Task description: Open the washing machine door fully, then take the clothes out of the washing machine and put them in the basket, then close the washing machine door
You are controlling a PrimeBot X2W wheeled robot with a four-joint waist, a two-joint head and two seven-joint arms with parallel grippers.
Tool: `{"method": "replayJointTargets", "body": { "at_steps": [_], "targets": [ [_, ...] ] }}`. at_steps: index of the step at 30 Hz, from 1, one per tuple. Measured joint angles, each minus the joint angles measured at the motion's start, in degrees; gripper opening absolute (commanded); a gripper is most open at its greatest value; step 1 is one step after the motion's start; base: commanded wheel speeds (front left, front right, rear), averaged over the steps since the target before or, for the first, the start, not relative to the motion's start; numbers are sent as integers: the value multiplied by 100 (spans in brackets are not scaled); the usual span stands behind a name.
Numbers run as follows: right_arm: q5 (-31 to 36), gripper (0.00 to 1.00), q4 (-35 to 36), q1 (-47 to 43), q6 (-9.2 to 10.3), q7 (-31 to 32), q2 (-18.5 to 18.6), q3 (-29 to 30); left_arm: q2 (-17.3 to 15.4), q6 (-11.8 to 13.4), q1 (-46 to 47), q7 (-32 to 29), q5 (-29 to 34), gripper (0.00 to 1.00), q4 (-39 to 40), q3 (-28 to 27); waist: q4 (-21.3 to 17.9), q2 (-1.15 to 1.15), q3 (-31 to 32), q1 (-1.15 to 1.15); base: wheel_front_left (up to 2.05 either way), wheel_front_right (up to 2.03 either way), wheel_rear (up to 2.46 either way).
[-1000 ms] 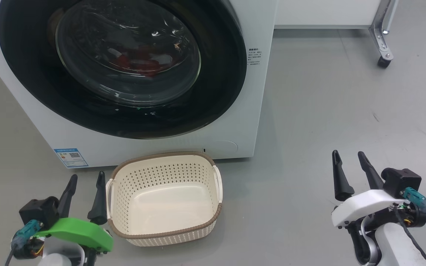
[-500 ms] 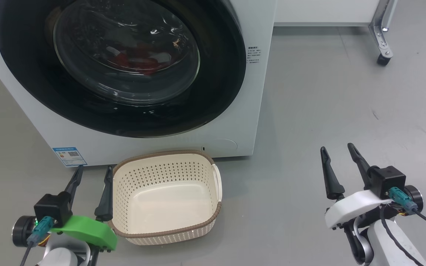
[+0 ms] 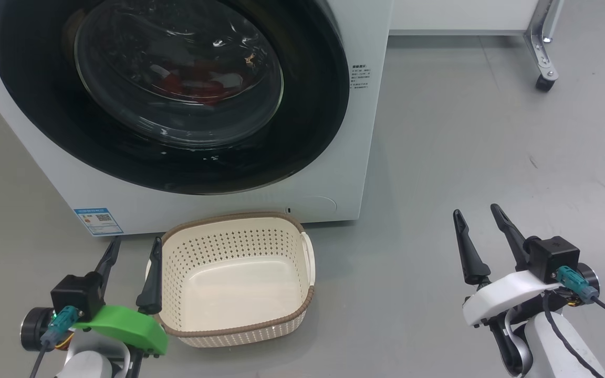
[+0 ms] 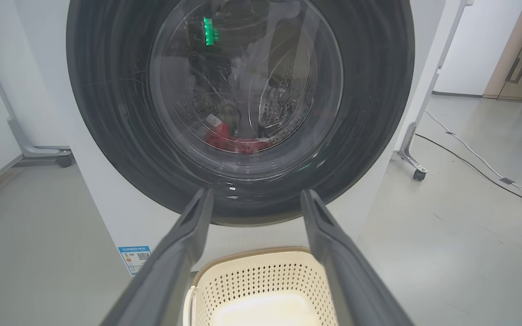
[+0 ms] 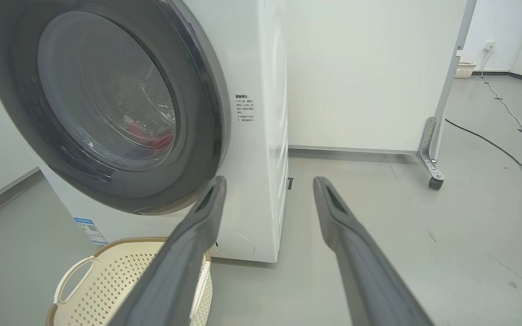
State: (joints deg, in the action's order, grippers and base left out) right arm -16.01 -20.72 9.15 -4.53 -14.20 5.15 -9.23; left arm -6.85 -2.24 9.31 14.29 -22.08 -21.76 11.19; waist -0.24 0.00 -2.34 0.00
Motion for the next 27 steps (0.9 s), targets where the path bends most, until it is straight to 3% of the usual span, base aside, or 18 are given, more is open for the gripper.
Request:
{"method": "replayJointTargets", "body": {
  "at_steps": [19,20,22,27],
  "targets": [
    [2,100,-200,-12,-1,0,-88,122,26,21,13,0,20,100,-170,-31,8,0,-3,0,0,0,0],
    [2,84,-203,-13,-1,0,-90,126,29,21,13,0,22,100,-178,-33,8,0,-2,0,0,0,0],
    [3,0,-211,-13,-1,0,-97,142,30,25,14,0,46,100,-187,-40,11,0,-3,0,0,0,0],
    [3,0,-285,-15,-3,0,-108,145,36,25,16,0,49,100,-200,-57,16,0,-6,0,0,0,0]
  ]
}}
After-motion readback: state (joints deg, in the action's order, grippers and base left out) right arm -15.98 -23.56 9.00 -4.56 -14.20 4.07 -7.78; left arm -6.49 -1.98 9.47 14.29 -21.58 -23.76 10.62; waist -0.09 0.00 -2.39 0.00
